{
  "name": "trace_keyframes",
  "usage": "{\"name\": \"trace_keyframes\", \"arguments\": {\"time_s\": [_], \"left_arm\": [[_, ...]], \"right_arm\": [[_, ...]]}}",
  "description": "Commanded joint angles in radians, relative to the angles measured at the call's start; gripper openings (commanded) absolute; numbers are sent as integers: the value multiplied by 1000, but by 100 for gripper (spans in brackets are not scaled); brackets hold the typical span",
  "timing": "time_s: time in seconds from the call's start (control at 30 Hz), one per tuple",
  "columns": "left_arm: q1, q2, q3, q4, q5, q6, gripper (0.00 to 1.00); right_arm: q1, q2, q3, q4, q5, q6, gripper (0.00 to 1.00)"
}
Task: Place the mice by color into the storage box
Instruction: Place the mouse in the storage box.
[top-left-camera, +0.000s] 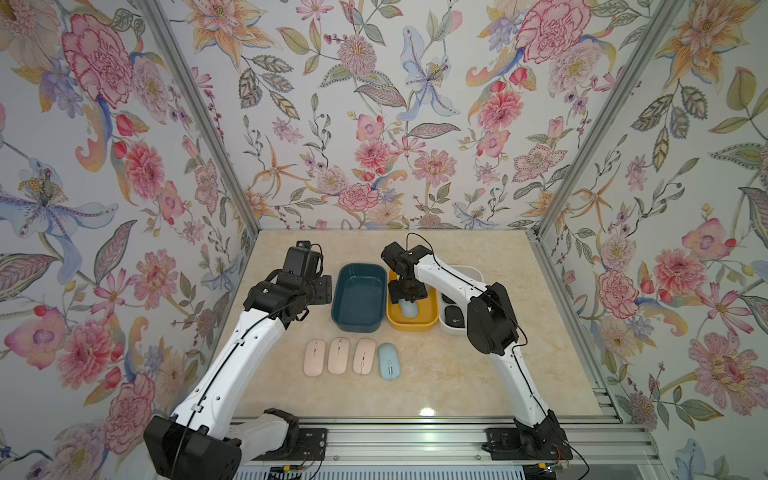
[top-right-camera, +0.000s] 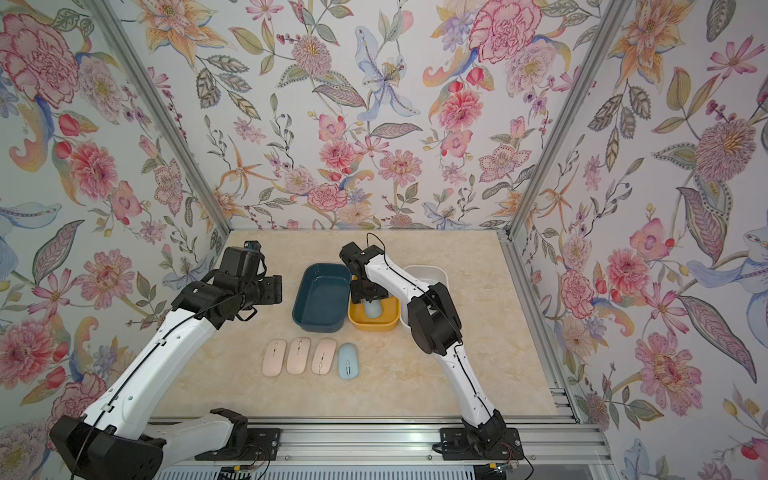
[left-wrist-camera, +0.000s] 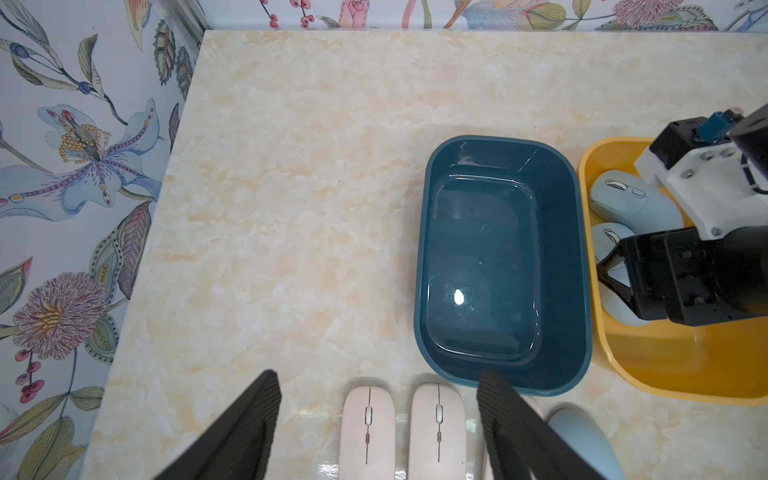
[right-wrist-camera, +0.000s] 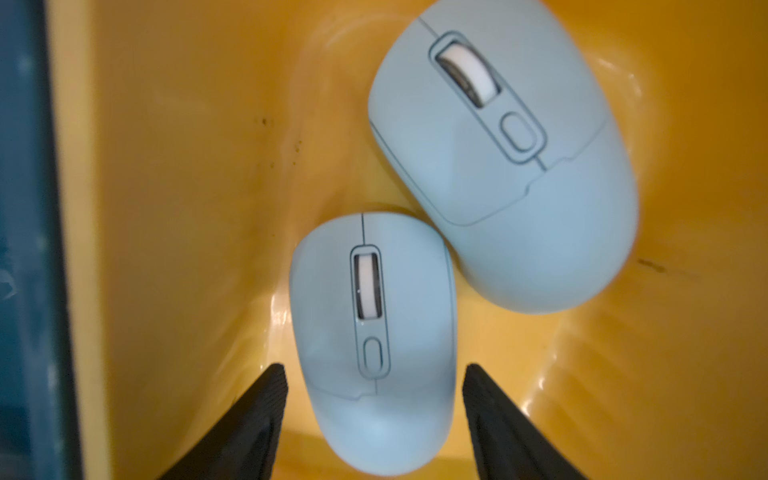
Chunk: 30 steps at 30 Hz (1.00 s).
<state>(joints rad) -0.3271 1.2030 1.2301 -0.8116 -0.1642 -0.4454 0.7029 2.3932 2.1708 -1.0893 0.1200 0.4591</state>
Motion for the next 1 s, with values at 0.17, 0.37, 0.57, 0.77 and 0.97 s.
{"name": "trace_keyframes", "arguments": {"time_s": [0.17, 0.37, 0.57, 0.77, 0.97], "left_arm": [[10, -9, 3, -12, -11, 2, 79], [9, -22, 0, 8, -30, -3, 78], [10, -16, 12, 14, -25, 15, 79], [10, -11, 12, 13, -20, 8, 79], [9, -27, 10, 13, -22, 5, 79]], "right_arm": [[4, -50, 111, -89, 54, 12, 70], [67, -211, -30, -106, 110, 68, 71], [185, -403, -314, -63, 100, 188, 71], [305, -499, -499, -33, 68, 308, 75], [361, -502, -586, 28, 49, 356, 75]]}}
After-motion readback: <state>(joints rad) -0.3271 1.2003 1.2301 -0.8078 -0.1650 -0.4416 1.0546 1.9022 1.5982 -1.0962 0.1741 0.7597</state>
